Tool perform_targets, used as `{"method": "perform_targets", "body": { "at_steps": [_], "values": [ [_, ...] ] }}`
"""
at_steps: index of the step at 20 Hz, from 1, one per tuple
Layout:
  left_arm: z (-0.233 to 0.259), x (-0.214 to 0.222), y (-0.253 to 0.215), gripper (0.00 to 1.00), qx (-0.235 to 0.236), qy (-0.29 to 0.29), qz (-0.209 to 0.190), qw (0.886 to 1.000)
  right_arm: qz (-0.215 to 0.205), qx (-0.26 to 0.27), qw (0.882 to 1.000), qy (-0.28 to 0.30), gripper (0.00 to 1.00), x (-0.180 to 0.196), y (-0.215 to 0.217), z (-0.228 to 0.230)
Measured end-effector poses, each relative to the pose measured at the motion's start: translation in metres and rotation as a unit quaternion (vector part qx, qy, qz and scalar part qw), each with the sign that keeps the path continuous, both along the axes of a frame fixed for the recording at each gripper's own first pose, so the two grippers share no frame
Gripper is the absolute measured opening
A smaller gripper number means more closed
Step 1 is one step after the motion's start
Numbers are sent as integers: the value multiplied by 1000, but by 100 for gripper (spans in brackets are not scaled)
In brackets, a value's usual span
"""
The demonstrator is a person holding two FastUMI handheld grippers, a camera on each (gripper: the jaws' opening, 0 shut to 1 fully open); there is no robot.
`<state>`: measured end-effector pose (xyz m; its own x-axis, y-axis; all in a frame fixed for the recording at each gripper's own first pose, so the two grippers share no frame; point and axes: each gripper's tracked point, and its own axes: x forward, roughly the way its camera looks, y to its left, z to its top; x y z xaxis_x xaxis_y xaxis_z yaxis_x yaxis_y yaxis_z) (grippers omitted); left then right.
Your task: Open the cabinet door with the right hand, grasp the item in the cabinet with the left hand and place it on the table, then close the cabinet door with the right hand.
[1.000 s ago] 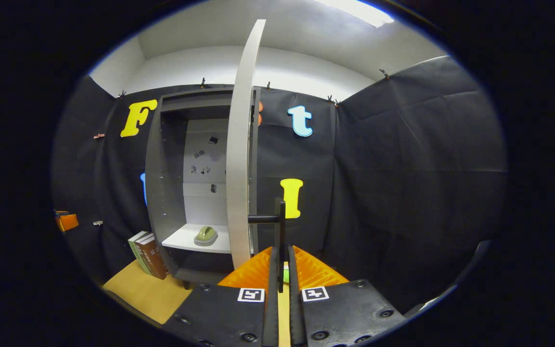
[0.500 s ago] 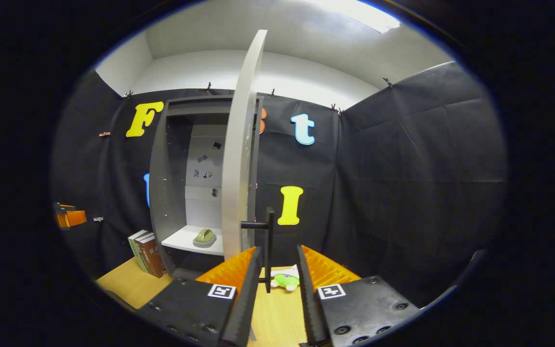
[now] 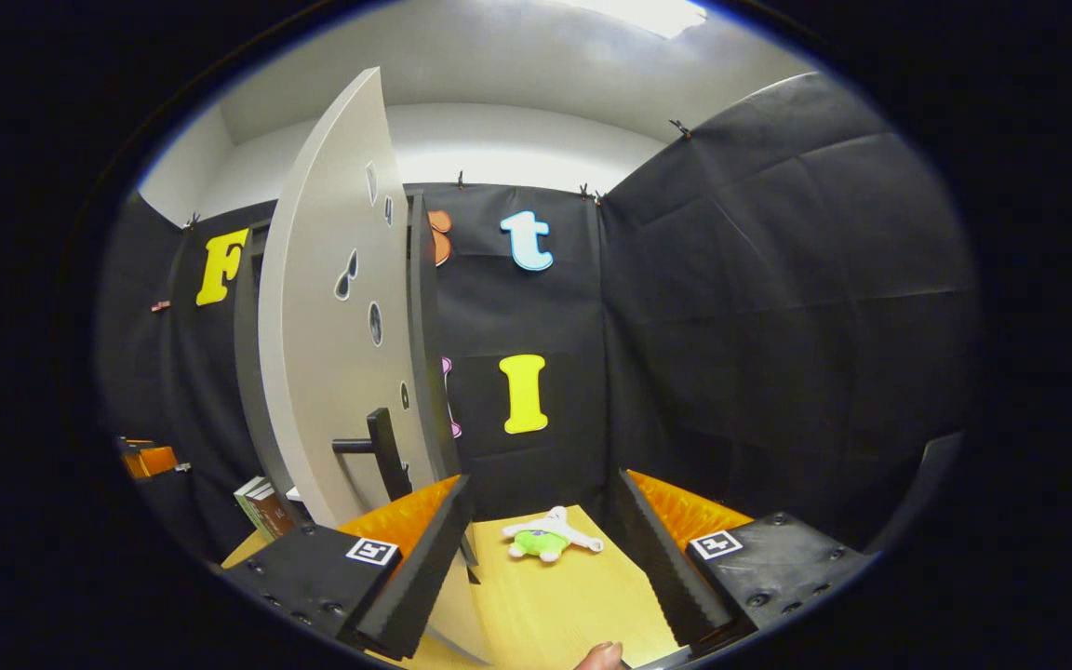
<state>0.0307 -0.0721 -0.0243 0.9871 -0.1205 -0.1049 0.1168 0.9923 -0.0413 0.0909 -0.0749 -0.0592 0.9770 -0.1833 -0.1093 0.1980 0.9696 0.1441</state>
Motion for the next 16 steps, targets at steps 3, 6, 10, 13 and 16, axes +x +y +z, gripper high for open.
{"method": "perform_targets", "body": {
  "at_steps": [3, 6, 10, 13, 16],
  "values": [
    [3, 25, -19, 94, -3, 7, -10, 1000, 5, -9, 1000, 15, 98, 6, -12, -9],
    [4, 56, -39, 92, 3, 10, -21, 1000, -9, -37, 999, 22, 98, 11, -33, -15],
    [-3, 106, -61, 95, -7, 25, -34, 999, -15, -55, 998, 19, 98, 20, -48, -16],
    [-8, 141, -71, 95, 6, 32, -40, 999, -15, -56, 998, 16, 98, 23, -54, -17],
    [-16, 173, -79, 95, 27, 39, -47, 998, -11, -56, 998, 25, 98, 30, -60, -24]
  ]
}}
